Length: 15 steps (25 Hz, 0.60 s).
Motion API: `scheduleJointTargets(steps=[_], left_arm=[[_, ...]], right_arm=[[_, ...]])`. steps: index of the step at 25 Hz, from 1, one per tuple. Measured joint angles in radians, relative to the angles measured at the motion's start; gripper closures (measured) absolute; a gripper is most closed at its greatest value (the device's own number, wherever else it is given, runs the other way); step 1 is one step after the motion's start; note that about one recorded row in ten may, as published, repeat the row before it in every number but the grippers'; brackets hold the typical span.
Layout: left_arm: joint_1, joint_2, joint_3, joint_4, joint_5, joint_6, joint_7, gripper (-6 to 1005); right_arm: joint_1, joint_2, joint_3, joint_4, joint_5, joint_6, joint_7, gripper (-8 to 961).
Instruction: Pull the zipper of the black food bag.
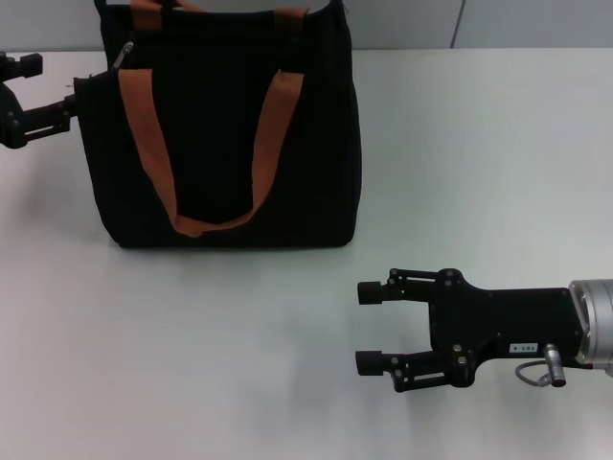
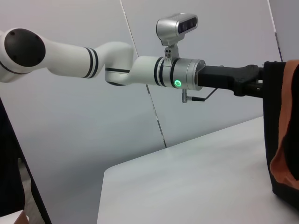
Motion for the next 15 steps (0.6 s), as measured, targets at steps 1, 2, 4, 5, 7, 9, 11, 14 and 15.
scheduleJointTargets(steps=[1,2,4,5,7,9,11,14,15], left_arm=[[0.0,0.0,0.0,0.0,0.0,0.0,0.0,269],[0.0,0.0,0.0,0.0,0.0,0.0,0.0,270],[-0.001,-0.004,0.002,0.001,-0.001,-0.025,0.005,271],[-0.003,-0.005,0.003,0.001,-0.001,-0.026,0.005,271],[-0.018,-0.015,0.009,0.0,0.002,-0.028,0.009,272],[-0.033,-0.029,0.012,-0.004,0.007,-0.038,0.019,273],[-0.041,-0.037,0.012,-0.006,0.008,-0.049,0.025,274],[-0.063,-0.062,0.016,-0.002,0.009,-0.131,0.032,275],[-0.067,-0.064,0.017,-0.001,0.009,-0.15,0.032,276]], right_arm=[[0.0,0.0,0.0,0.0,0.0,0.0,0.0,135],[0.0,0.0,0.0,0.0,0.0,0.0,0.0,135],[0.0,0.0,0.0,0.0,0.001,-0.001,0.001,135],[0.002,0.0,0.0,0.0,0.001,-0.002,0.002,135],[0.005,0.001,0.0,0.0,0.002,-0.002,0.003,134],[0.008,0.001,0.0,0.0,0.002,-0.002,0.004,134],[0.009,0.001,0.0,0.0,0.002,-0.003,0.004,134],[0.01,0.0,0.0,0.0,0.002,-0.005,0.004,134],[0.01,0.0,0.0,0.0,0.002,-0.006,0.005,134]])
